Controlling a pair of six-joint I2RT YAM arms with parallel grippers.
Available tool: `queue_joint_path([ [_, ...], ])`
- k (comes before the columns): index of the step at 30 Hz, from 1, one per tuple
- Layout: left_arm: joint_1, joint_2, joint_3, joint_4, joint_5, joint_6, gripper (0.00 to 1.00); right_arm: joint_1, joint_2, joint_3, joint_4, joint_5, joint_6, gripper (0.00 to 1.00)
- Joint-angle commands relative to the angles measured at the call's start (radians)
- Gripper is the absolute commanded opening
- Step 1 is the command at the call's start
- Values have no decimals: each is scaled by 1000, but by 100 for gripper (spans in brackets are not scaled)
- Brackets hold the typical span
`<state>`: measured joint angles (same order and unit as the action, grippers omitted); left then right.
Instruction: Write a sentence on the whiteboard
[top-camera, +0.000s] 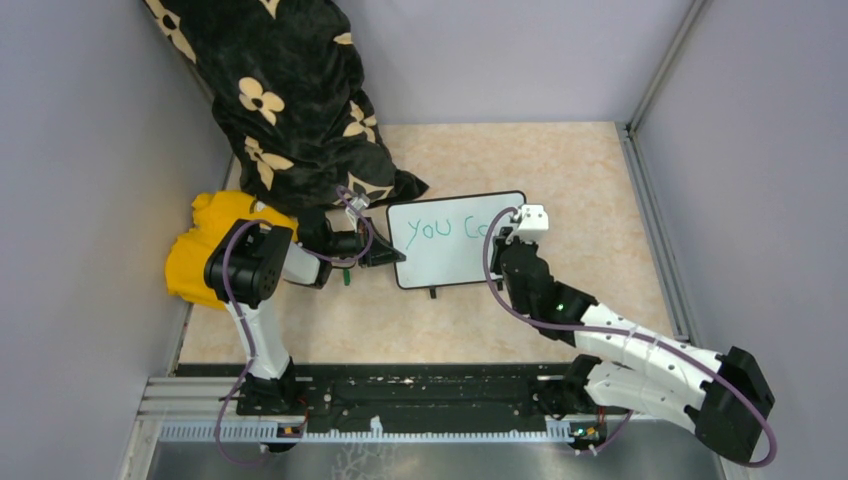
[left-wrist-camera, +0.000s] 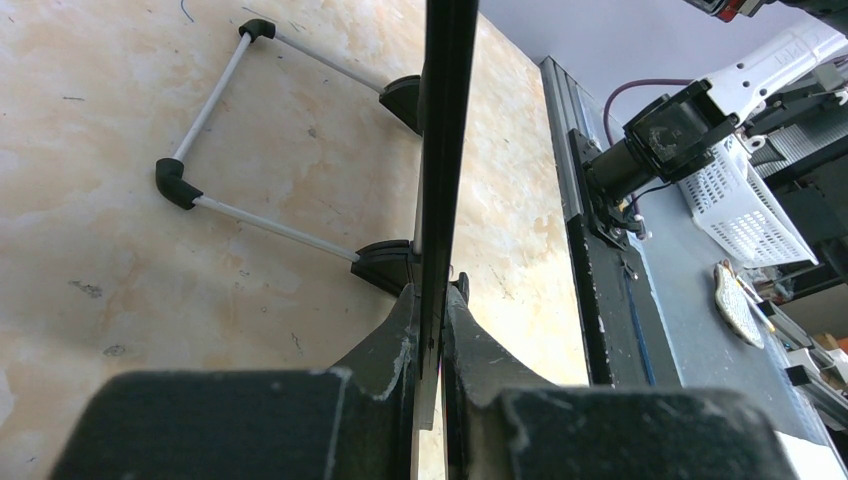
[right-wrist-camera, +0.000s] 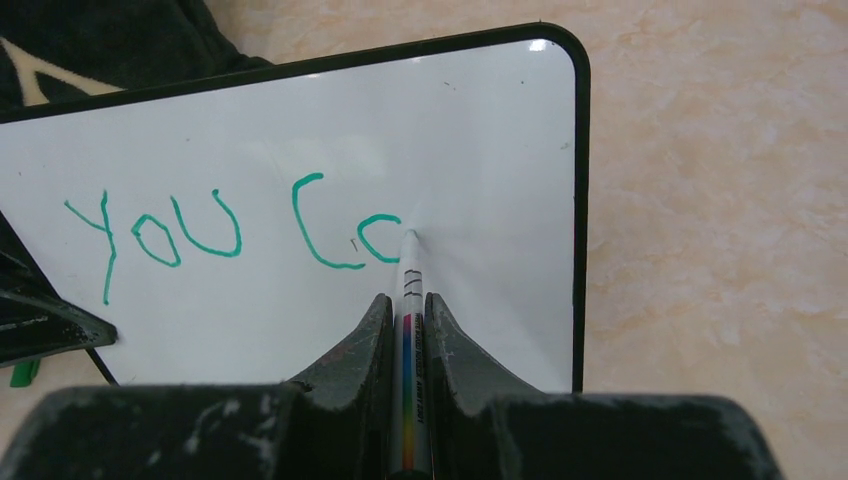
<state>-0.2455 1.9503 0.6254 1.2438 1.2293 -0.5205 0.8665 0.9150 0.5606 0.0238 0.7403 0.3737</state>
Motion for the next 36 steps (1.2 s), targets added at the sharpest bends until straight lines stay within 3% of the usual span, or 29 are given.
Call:
queue_joint_path([
  [1,-5,20,-5,-101,-11,14,0,-14,7,58,55,19,-28,0],
  [15,-5,20,-4,-104,-11,16,0,-20,24,55,55,-7,-19,0],
  [36,-5,21,-3,-107,-13,14,0,-20,-94,38,-18,-36,23,0],
])
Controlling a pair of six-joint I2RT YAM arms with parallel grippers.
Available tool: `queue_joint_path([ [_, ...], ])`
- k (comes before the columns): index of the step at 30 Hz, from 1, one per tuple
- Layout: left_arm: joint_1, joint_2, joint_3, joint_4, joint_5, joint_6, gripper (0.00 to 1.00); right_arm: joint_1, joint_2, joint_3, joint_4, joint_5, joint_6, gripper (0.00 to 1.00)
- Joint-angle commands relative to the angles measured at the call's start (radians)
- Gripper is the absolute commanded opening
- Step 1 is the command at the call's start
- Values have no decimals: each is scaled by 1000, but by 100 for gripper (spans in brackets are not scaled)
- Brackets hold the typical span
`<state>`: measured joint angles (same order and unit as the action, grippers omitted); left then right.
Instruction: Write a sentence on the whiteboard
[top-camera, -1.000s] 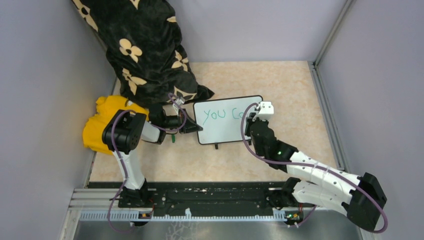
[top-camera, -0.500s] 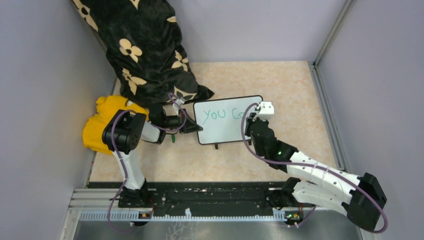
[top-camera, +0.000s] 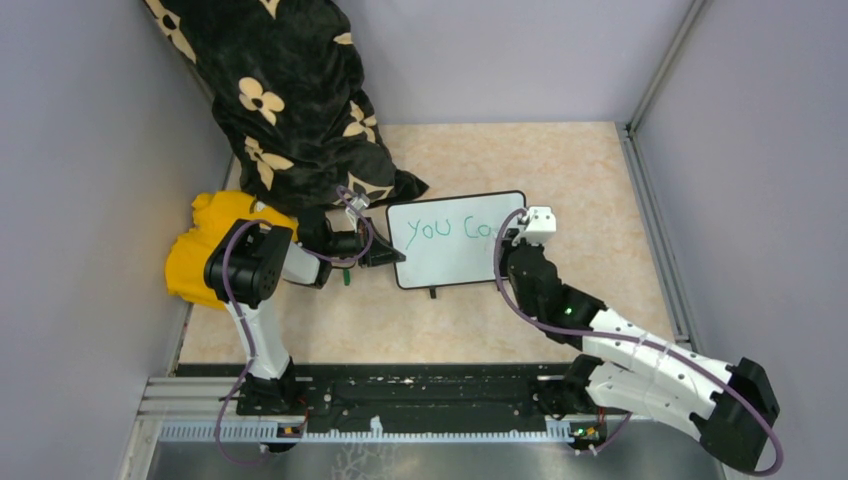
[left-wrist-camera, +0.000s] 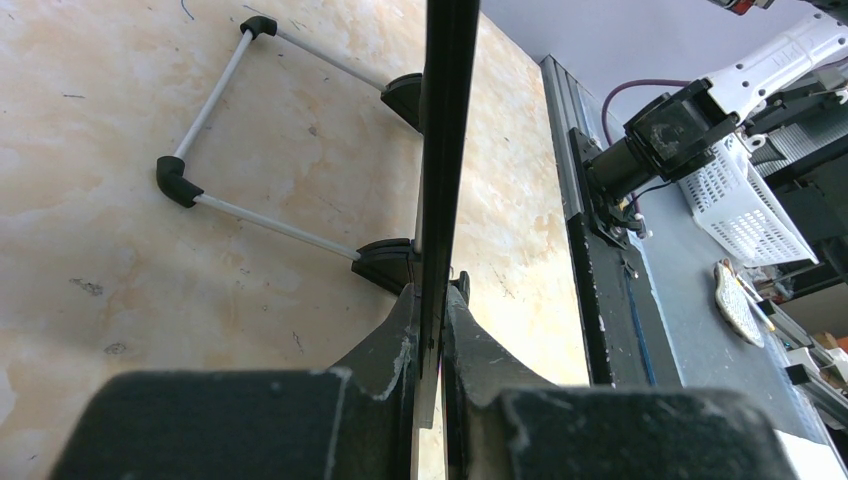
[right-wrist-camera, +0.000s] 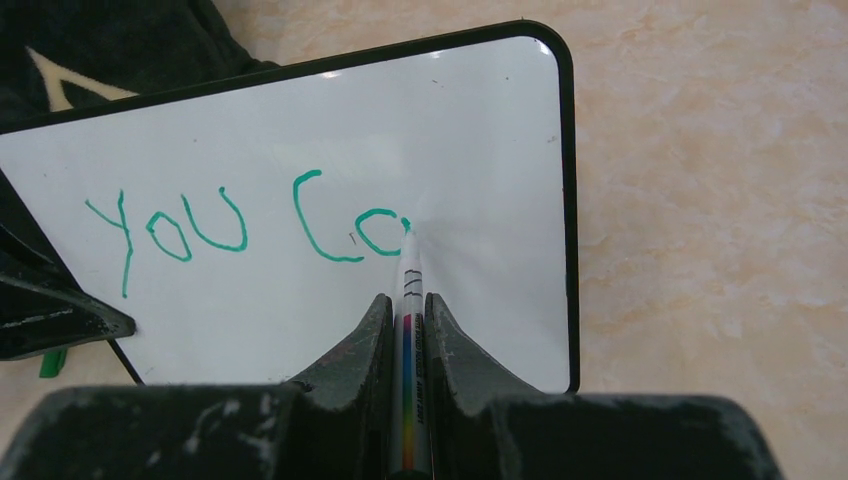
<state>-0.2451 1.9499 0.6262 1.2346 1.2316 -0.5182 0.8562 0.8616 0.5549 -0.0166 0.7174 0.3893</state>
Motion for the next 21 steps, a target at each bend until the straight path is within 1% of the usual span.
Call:
queue_joint_path([
  [1,-5,21,-4,-97,-16,12,0,-10,-46,50,23,-11,2,0],
  [7,-5,21,-3,-99,-16,12,0,-17,-32,71,46,23,-33,0],
  [21,-5,20,-1,-104,-15,15,0,-57,32,68,107,-21,-31,0],
])
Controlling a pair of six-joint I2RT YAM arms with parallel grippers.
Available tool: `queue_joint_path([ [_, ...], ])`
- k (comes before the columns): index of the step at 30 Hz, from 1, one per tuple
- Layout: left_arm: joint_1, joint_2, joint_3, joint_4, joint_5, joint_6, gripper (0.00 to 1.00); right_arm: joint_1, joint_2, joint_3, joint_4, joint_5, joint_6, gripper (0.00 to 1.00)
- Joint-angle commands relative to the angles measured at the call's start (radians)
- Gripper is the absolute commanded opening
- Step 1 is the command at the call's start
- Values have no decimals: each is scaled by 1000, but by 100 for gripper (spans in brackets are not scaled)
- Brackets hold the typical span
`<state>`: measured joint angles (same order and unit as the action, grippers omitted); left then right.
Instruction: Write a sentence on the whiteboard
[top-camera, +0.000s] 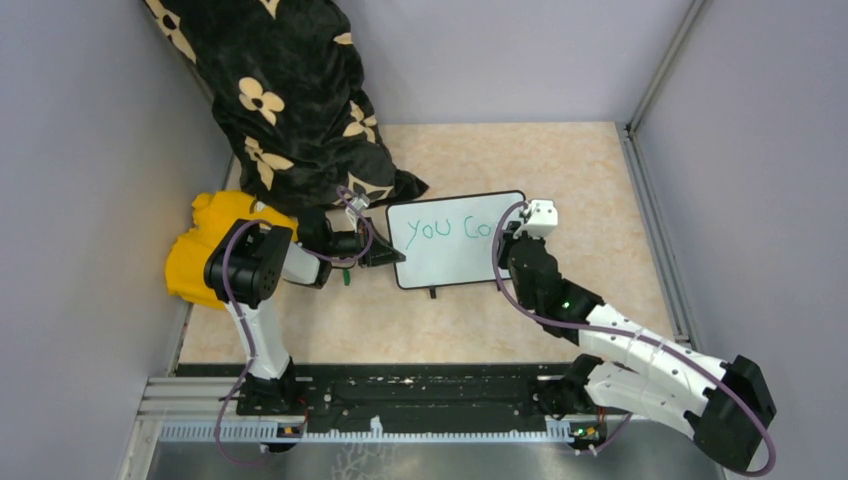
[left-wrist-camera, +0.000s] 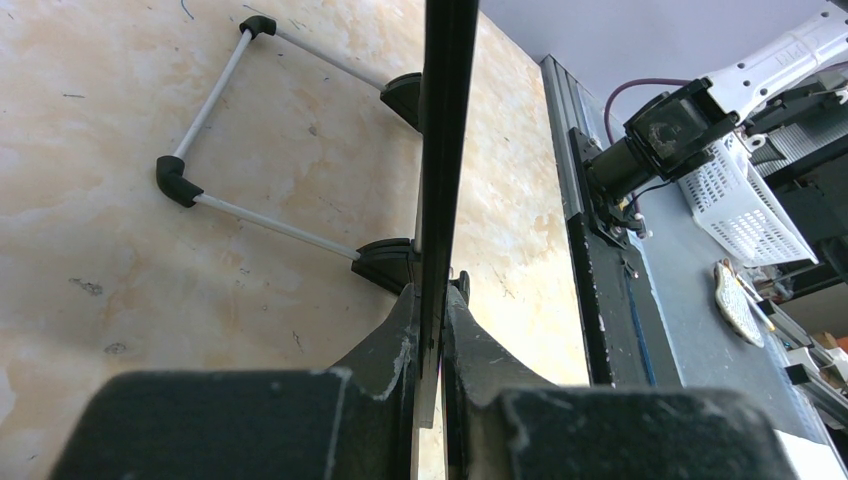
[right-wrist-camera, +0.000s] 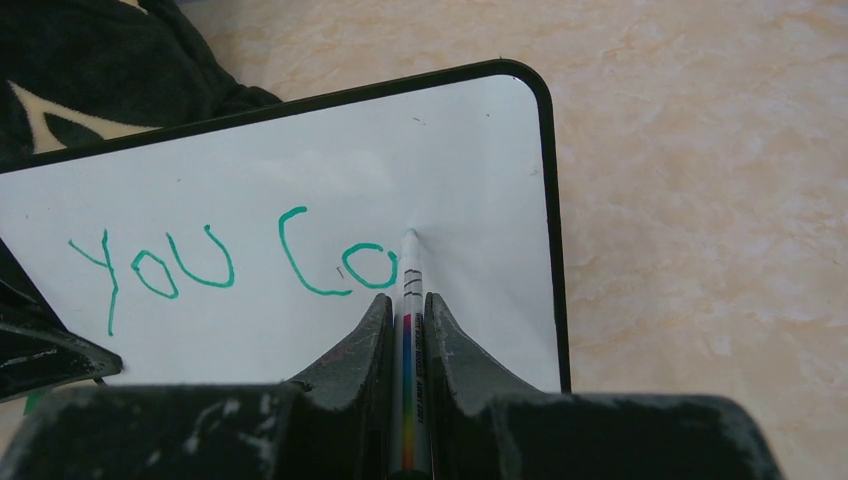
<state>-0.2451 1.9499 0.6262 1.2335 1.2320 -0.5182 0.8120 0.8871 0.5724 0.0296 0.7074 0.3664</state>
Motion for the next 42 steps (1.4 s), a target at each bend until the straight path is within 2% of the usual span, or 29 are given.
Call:
queue_joint_path([
  [1,-5,20,-1,-104,-15,16,0,-13,8,48,60,-13,-6,0],
  [23,-5,17,0,-115,-19,20,0,-14,-74,-55,-57,-16,86,0],
  [42,-8,18,3,-123,-15,27,0,-35,7,49,32,22,-4,0],
])
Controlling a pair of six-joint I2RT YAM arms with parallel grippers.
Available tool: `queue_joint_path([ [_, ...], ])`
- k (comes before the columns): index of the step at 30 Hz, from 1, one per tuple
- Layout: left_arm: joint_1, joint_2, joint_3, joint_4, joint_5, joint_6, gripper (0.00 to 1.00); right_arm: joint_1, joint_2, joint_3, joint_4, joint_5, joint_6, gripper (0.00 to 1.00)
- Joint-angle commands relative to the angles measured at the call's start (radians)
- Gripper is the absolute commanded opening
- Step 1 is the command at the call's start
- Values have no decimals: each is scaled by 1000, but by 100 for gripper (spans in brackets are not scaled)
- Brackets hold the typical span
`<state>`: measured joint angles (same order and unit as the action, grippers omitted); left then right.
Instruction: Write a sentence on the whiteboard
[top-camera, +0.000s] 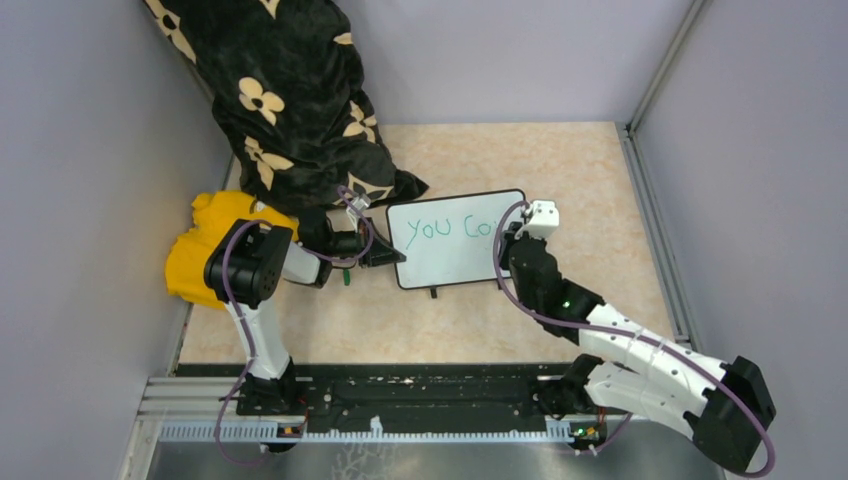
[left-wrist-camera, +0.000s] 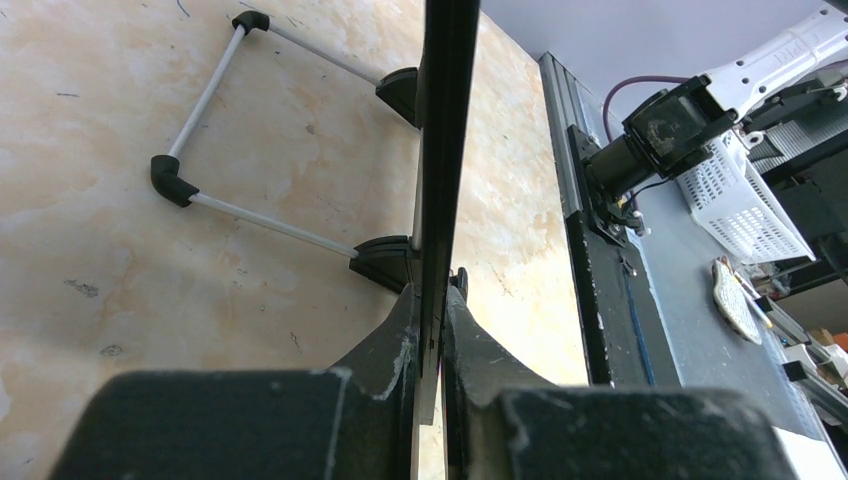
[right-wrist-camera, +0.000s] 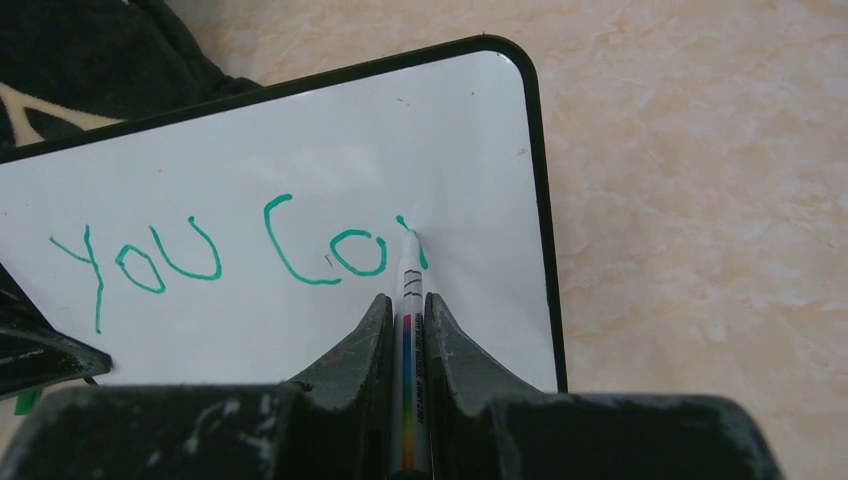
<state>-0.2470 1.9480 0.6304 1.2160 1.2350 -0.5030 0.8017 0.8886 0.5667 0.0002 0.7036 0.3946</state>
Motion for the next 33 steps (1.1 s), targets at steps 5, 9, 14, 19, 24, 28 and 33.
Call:
queue_joint_path([
  [5,-6,22,-2,-110,-18,14,0,-55,4,62,66,13,-41,0],
  [9,-6,22,-1,-113,-17,16,0,-70,0,62,62,12,-42,0],
  [14,-6,22,-1,-117,-19,18,0,-72,-14,53,45,22,-30,0],
  [19,-6,22,0,-118,-18,18,0,-73,-22,40,17,9,-13,0],
  [24,-8,20,0,-118,-18,18,0,-73,-40,14,2,-8,11,0],
  [28,-8,20,-1,-118,-18,18,0,-72,-52,-2,1,-18,25,0],
  [33,-8,21,0,-119,-19,18,0,-73,-60,-15,-37,-28,38,0],
])
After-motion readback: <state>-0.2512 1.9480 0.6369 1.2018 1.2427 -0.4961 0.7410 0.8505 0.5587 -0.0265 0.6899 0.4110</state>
